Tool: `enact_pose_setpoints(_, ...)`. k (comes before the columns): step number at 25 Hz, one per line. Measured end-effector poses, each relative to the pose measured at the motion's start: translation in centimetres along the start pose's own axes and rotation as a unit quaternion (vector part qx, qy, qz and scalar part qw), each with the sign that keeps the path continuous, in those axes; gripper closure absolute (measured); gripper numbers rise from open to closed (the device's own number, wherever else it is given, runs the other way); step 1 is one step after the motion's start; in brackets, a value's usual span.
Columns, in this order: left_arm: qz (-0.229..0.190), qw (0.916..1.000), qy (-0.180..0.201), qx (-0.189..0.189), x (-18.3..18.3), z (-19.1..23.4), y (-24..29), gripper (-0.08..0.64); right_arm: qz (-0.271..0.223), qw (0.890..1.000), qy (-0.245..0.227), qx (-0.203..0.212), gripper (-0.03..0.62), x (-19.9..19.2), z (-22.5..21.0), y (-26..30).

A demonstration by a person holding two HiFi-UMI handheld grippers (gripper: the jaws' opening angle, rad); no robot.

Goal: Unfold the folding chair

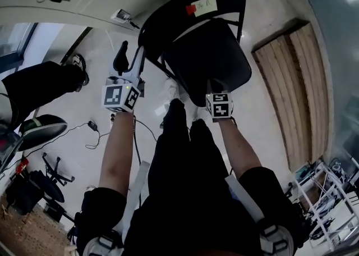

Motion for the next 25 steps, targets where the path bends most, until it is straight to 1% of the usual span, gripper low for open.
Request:
enact_pose_setpoints(2,-0.01,0.9999,-0.01,-0.009,1.9,-0.4,-0.4,0.327,-0.048,0.998,0.021,0.021,0.588,3.6,0.5,-2.2)
enact_pose_setpoints(4,-0.025,0.9993,-0.019,-0.021,3.5,-0.8,-0.8,0.327,-0.087,0.995,0.029,0.034,0.588,7.3,0.8,-4.4)
enact_pose_setpoints(7,-0.038,0.9985,-0.034,-0.019,5.3,-1.5,-2.3,0.328,-0.138,0.989,0.012,0.048,0.588,12.5,0.8,-8.2)
enact_pose_setpoints(9,-0.04,0.9985,-0.037,-0.007,6.3,-1.7,-3.7,0.33,-0.168,0.984,0.003,0.057,0.588,14.7,1.0,-10.4)
enact_pose_setpoints(10,-0.04,0.9985,-0.037,0.003,6.9,-1.9,-4.3,0.358,-0.18,0.982,-0.001,0.061,0.588,15.4,0.9,-11.5)
enact_pose_setpoints(11,-0.043,0.9983,-0.037,0.015,7.5,-2.1,-4.8,0.424,-0.19,0.979,-0.005,0.066,0.588,16.2,0.7,-12.4)
enact_pose_setpoints(12,-0.05,0.9978,-0.035,0.028,8.2,-2.5,-5.2,0.46,-0.201,0.977,-0.009,0.074,0.588,17.2,0.5,-13.2)
enact_pose_setpoints(13,-0.058,0.9971,-0.031,0.039,8.9,-3.0,-5.5,0.494,-0.213,0.973,-0.011,0.085,0.588,18.2,0.2,-14.0)
enact_pose_setpoints(14,-0.065,0.9963,-0.027,0.048,9.6,-3.6,-5.9,0.543,-0.226,0.969,-0.012,0.1,0.587,19.2,0.0,-14.7)
enact_pose_setpoints(15,-0.071,0.9957,-0.022,0.055,10.1,-4.4,-6.3,0.558,-0.238,0.964,-0.013,0.118,0.588,20.1,-0.2,-15.5)
enact_pose_setpoints(17,-0.08,0.9944,-0.018,0.067,11.1,-6.1,-7.0,0.558,-0.26,0.954,-0.019,0.149,0.588,21.5,-0.2,-17.3)
enact_pose_setpoints(20,-0.1,0.9904,-0.022,0.093,12.4,-9.0,-8.4,0.558,-0.284,0.939,-0.05,0.189,0.588,22.4,0.0,-20.2)
enact_pose_setpoints(23,-0.119,0.9856,-0.023,0.118,13.3,-12.6,-10.2,0.558,-0.304,0.924,-0.086,0.213,0.588,22.3,-0.6,-23.3)
enact_pose_setpoints(25,-0.133,0.9817,-0.02,0.135,14.0,-14.7,-11.3,0.558,-0.317,0.916,-0.093,0.228,0.588,22.7,-1.5,-25.1)
Point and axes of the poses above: the fingertips, and each gripper's own axes: y forward along the fingers, z to its left, x out of its top, the point moved 4 cm from there along -y, backward along the fingers, and after that the axes turned 11 degrees about y, right-handed, at the moved point
